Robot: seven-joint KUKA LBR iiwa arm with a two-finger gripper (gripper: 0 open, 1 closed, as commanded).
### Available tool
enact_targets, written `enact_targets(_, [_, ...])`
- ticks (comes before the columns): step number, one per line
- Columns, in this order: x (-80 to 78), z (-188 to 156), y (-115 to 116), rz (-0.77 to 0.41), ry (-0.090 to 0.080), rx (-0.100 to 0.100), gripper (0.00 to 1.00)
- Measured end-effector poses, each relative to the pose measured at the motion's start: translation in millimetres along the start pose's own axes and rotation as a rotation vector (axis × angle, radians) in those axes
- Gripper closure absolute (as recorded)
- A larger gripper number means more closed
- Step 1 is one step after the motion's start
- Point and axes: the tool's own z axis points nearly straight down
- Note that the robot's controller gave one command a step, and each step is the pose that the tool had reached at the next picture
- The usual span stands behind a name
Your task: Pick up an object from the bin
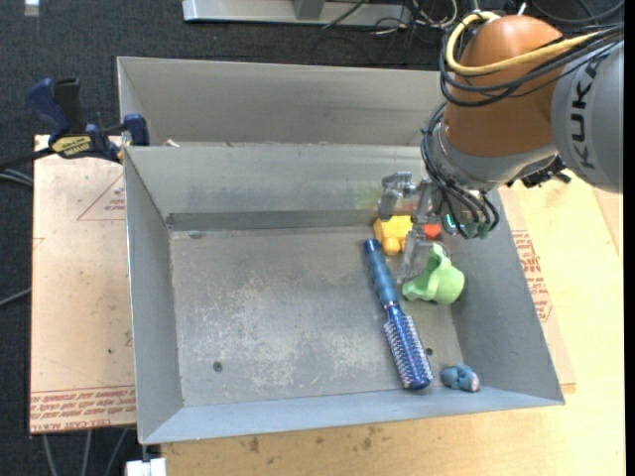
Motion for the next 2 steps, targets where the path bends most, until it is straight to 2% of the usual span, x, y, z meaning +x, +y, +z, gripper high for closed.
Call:
enact_targets(1, [25.0, 134.1, -61.6, 0.124, 0.001, 0.0, 0.0])
enact_targets(2, [31.8, 167.1, -51.0, -0.417, -0.026, 0.003, 0.0])
